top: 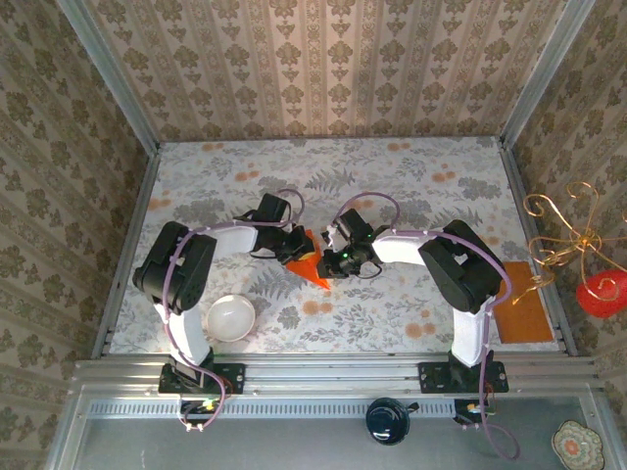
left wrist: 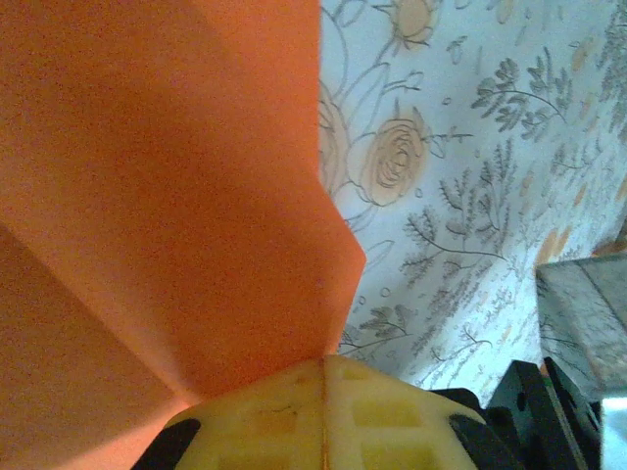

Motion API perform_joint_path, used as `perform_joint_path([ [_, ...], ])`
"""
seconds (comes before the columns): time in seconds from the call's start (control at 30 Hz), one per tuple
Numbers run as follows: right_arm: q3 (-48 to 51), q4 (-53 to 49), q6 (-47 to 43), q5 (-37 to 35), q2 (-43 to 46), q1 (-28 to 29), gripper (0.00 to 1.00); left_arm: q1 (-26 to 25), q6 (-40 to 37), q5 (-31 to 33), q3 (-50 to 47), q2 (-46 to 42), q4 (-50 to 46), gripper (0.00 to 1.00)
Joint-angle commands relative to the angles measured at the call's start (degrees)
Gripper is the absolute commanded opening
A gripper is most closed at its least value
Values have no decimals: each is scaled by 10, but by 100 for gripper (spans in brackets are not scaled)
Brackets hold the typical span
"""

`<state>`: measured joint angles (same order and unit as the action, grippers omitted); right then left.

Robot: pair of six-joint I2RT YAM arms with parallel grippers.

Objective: Fold a paper plane with a square sheet of paper (pick it up from the middle)
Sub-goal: Fourth fold the wing at the center of the table.

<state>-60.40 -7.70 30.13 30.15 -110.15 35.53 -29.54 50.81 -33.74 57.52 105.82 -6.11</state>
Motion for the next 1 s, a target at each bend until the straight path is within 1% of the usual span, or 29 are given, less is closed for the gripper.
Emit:
perform_joint_path([
  [0.0,-2,-31,-10,-24,-17,0,16,7,8,18,-1,4,-15,9],
  [0.73,-3,-21,1,-22,-7,0,19,17,9,44,-18,10,-32,7],
  [0.87,-3,-11,10,-16,5,-2,22,17,7,40,-19,12,-29,7],
  [0.97,8,14,29,-11,38,-7,26,17,4,37,-18,14,-29,7],
])
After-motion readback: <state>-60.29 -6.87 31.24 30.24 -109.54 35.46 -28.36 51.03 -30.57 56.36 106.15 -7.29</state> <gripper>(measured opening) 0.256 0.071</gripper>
